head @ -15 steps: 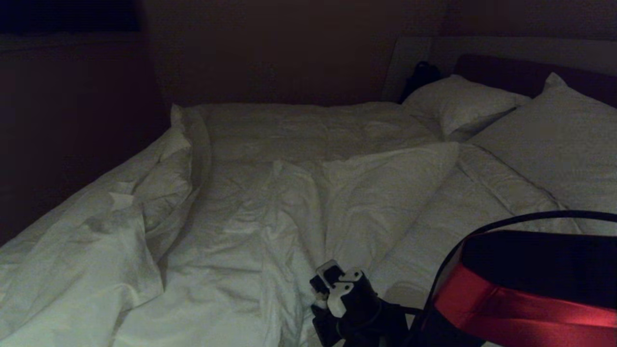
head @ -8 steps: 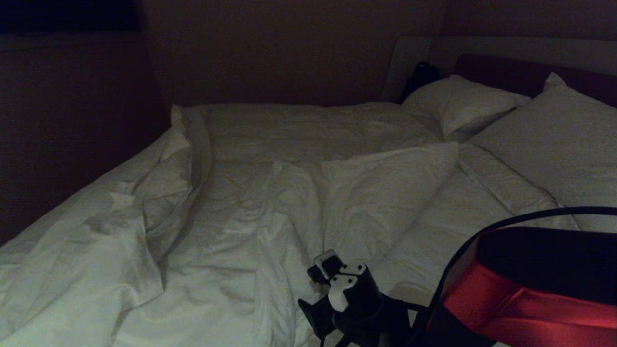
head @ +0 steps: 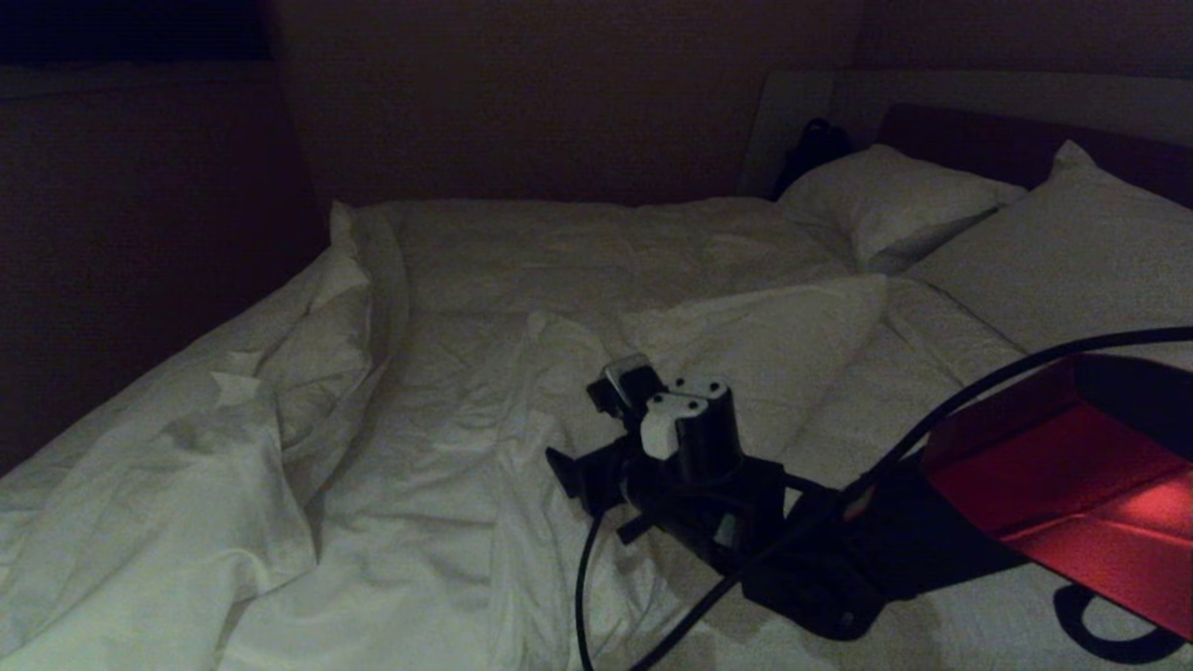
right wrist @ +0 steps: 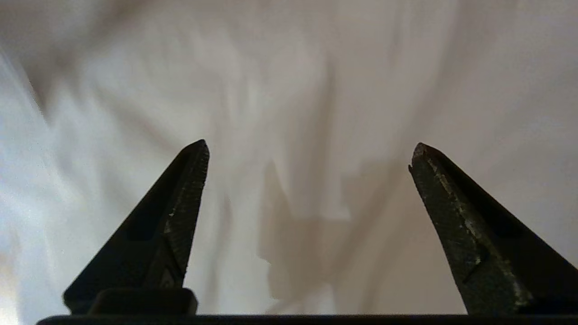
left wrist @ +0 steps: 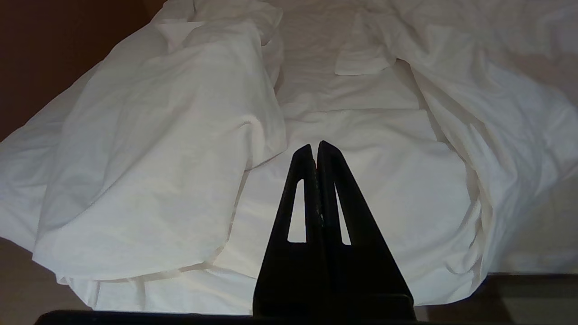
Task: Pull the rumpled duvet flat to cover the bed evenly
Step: Flatten the corners of the folded blanket
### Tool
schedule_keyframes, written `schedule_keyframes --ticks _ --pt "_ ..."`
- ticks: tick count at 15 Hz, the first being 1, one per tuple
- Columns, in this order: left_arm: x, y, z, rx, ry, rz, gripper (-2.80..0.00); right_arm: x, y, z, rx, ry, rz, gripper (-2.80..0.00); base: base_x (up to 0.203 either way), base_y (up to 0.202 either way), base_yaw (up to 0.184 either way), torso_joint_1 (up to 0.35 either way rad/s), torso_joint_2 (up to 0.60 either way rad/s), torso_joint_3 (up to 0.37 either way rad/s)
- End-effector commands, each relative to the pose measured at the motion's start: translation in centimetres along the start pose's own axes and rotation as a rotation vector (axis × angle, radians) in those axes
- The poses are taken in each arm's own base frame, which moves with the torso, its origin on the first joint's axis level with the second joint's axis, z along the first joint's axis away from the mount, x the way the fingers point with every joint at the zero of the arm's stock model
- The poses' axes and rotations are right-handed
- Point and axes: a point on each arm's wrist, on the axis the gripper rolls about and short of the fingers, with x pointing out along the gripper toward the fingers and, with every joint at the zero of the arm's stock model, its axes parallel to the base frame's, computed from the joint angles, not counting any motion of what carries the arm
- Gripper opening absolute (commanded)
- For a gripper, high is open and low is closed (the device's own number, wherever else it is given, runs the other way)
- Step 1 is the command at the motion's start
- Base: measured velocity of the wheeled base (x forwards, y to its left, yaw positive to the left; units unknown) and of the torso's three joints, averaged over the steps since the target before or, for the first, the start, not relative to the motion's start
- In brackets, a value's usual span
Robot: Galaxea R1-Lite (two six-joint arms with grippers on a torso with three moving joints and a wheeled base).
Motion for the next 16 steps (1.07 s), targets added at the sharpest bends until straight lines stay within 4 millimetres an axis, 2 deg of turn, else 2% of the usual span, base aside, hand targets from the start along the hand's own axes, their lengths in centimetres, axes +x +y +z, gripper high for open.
schedule_keyframes --ticks 1,3,4,9,11,16 --pt "0.0 0.0 0.0 0.000 0.001 0.001 -2.80 3.1 -0.1 0.3 -0.005 0.036 -0.023 0.00 0.000 0.000 0.000 0.000 0.00 0.000" --pt "0.0 0.0 0.0 0.000 0.001 0.001 -2.80 5.1 -0.4 -1.0 -0.013 0.085 -0.039 0.00 0.000 0.000 0.000 0.000 0.00 0.000" --pt "0.0 0.0 0.0 0.000 0.001 0.001 -2.80 5.4 -0.7 -1.3 -0.013 0.094 -0.046 -2.80 0.000 0.000 0.000 0.000 0.00 0.000" --pt "0.0 0.0 0.0 0.000 0.001 0.001 -2.80 6.9 -1.6 -1.9 -0.013 0.116 -0.070 -2.80 0.000 0.000 0.000 0.000 0.00 0.000" --pt "0.0 0.0 0.0 0.000 0.001 0.001 -2.80 7.7 -1.8 -0.8 -0.004 0.087 -0.076 -2.80 0.000 0.000 0.000 0.000 0.00 0.000" --pt "0.0 0.0 0.0 0.000 0.001 0.001 -2.80 8.4 -1.7 -0.9 -0.031 0.099 -0.072 -2.80 0.000 0.000 0.000 0.000 0.00 0.000"
